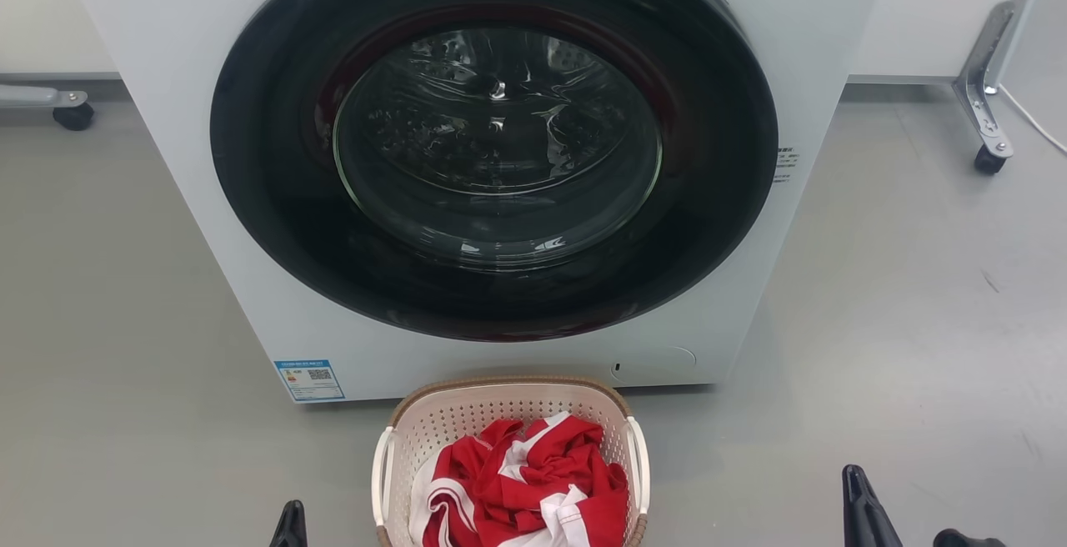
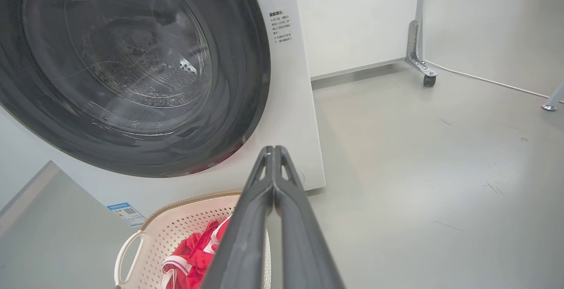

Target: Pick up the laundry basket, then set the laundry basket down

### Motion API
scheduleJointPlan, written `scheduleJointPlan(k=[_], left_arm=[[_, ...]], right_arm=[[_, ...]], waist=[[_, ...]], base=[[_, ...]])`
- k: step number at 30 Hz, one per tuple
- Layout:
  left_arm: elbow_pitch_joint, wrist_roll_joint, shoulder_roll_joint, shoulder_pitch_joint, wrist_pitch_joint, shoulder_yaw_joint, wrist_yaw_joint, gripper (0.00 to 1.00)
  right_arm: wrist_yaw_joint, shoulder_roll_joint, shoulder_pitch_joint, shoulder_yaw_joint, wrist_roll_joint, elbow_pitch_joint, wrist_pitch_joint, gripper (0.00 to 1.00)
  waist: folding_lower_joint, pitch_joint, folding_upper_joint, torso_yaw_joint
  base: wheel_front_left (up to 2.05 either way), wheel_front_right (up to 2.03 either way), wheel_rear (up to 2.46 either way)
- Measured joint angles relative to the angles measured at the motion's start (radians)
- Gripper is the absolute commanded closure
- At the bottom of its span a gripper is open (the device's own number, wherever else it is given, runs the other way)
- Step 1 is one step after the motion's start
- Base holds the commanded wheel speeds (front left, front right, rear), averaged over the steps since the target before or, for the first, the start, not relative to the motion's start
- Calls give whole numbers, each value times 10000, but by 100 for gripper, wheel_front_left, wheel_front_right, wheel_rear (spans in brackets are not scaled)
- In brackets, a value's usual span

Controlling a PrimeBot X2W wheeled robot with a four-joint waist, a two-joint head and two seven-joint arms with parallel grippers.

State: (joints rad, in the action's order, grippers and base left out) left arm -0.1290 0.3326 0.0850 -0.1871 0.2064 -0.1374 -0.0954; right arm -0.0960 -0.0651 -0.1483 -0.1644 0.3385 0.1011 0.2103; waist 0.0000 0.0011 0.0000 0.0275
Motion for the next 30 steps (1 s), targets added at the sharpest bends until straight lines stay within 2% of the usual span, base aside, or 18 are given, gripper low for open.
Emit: scheduleJointPlan(k=[30], left_arm=[[-581,4531,-171,898,-1185,802,759,100]], right_arm=[[734,98,787,1066,4502,679,-1229,100]], waist=[[1,1,0,-97]], base=[[0,0,0]])
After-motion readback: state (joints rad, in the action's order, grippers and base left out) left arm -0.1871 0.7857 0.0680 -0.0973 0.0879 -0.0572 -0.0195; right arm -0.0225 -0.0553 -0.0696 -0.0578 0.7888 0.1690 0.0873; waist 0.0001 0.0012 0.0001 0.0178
